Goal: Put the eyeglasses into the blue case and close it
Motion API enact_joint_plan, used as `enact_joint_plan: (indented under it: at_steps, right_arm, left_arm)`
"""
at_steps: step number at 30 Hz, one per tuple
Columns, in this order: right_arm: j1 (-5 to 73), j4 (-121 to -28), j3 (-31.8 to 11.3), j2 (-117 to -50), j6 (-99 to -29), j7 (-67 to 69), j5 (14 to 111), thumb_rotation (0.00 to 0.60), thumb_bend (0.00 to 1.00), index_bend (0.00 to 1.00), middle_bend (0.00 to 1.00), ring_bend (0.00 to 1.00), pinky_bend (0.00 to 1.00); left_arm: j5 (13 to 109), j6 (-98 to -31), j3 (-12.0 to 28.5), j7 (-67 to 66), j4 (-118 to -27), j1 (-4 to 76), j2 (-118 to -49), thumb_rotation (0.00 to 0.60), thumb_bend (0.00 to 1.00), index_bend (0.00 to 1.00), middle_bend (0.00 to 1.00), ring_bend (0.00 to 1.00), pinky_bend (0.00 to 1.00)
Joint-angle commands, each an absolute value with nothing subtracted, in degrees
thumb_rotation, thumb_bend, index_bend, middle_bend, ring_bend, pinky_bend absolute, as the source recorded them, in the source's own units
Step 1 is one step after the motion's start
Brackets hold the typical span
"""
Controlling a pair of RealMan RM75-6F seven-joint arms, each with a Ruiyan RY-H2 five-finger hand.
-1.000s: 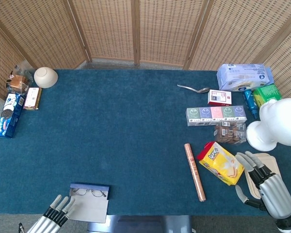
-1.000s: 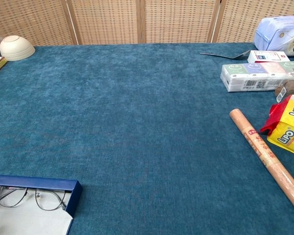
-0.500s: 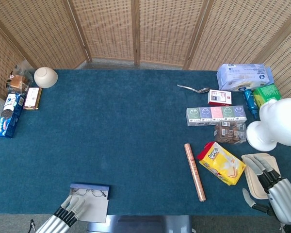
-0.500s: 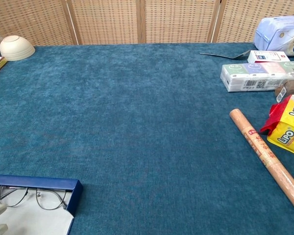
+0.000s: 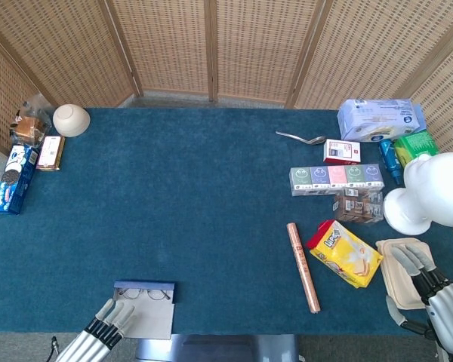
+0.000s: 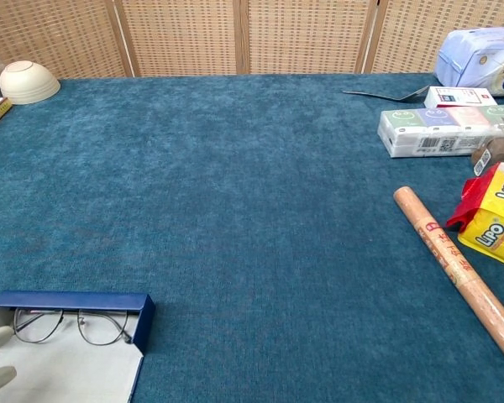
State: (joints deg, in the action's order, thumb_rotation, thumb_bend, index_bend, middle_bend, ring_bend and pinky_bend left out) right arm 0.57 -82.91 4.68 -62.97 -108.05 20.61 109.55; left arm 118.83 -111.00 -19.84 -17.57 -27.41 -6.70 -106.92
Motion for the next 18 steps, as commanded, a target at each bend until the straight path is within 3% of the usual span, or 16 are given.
enact_joint_plan:
  at_steps: [1,9,18]
  right_arm:
    - [0.4,-82.7,4.7,-63.1,-108.1,20.8,109.4,0.439,0.47,0.00,0.12,0.10,0.34]
    - [0.0,-82.2,4.8,-63.1,-108.2,21.2,109.0,0.437,0.47,0.00,0.12,0.10,0.34]
    - [-0.5,-82.3,4.9,-62.8,-108.1,21.5,108.5,0.438,0.47,0.00,0.12,0.10,0.34]
  left_arm:
    - [118.3,-110.9,-19.5,-16.9,-28.9,-6.3,-106.6,0.600,0.29,0.15,0.00,0.00,0.00]
    - [116.5,-107.1,-19.0,-15.4,-34.6,-5.5,-105.7,0.600,0.30,0.26,0.02,0.00,0.00]
    - [114.8,-103.6,-18.1,-14.7,-42.3,-3.8,-103.2,0.600,0.33,0.31,0.06,0.00,0.00]
